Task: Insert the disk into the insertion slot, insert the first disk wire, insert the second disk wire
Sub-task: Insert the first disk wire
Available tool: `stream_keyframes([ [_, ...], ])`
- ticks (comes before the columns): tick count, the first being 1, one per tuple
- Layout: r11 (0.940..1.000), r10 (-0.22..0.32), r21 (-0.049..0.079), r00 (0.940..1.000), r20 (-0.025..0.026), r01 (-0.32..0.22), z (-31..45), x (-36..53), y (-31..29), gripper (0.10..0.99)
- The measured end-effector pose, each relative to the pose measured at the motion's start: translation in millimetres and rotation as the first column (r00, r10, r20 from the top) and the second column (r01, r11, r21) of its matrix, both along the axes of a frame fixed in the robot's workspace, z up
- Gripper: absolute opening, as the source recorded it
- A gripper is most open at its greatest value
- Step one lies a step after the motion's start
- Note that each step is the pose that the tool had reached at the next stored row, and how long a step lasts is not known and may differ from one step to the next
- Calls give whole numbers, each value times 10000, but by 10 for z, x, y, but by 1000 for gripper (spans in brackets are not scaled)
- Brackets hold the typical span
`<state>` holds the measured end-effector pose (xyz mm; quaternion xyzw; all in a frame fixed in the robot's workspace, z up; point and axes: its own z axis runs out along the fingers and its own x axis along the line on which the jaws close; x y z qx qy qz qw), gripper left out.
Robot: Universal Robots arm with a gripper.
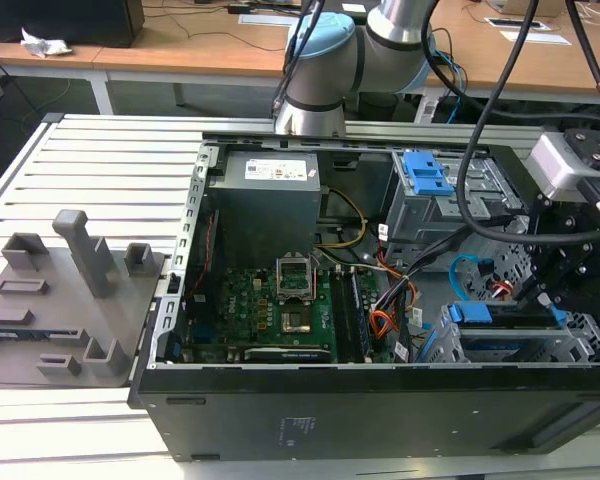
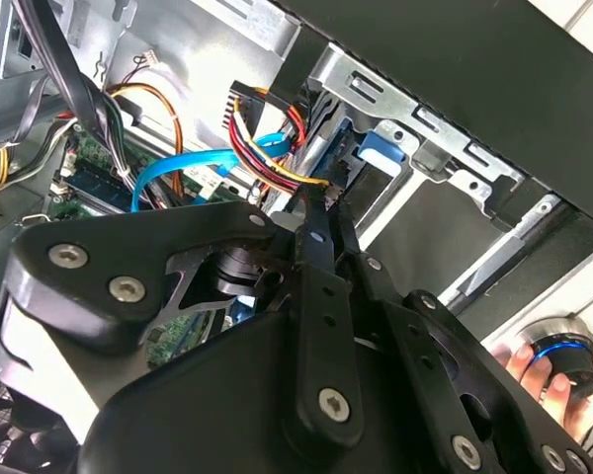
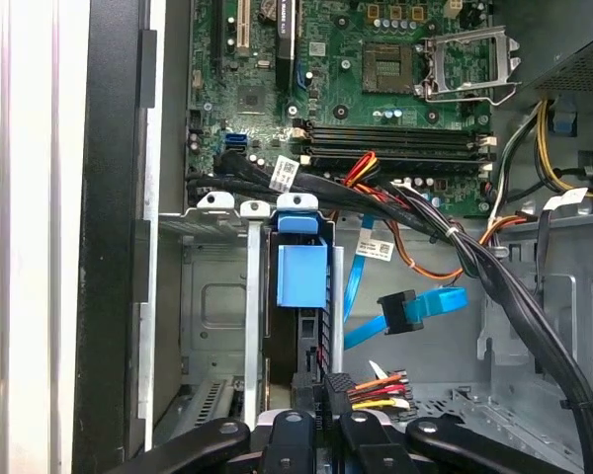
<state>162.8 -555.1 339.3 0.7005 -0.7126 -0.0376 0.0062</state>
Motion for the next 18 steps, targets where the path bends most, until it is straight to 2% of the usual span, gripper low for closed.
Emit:
stream_keyframes([
  [9,10000,-1,3,10000,-7,1,-28,12,-1,161],
  [10,10000,-3,22,10000,-9,3,-38,11,-1,173],
  [11,10000,-2,6,10000,-8,2,-29,12,-1,235],
  [14,10000,-2,2,10000,-8,2,67,12,-1,235],
  [18,10000,-1,5,10000,-8,1,281,13,-1,235],
])
